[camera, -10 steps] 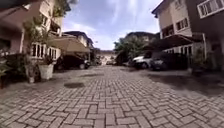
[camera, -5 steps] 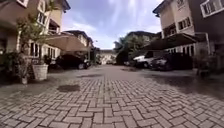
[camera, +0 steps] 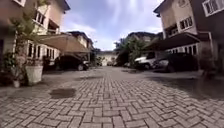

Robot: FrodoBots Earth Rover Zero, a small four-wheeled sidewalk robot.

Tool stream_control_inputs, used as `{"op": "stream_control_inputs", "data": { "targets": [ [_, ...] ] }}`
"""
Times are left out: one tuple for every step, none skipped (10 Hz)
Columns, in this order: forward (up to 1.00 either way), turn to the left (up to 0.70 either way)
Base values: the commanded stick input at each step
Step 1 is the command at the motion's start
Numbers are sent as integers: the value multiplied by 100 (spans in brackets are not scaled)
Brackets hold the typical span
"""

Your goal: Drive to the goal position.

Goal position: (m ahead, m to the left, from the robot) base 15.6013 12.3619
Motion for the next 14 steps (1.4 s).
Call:
{"op": "stream_control_inputs", "data": {
  "targets": [
    [69,3],
    [69,3],
    [69,3],
    [69,3],
    [69,3],
    [69,3],
    [69,3],
    [69,3],
    [69,3],
    [69,3],
    [69,3],
    [69,3],
    [69,3],
    [69,3]
  ]
}}
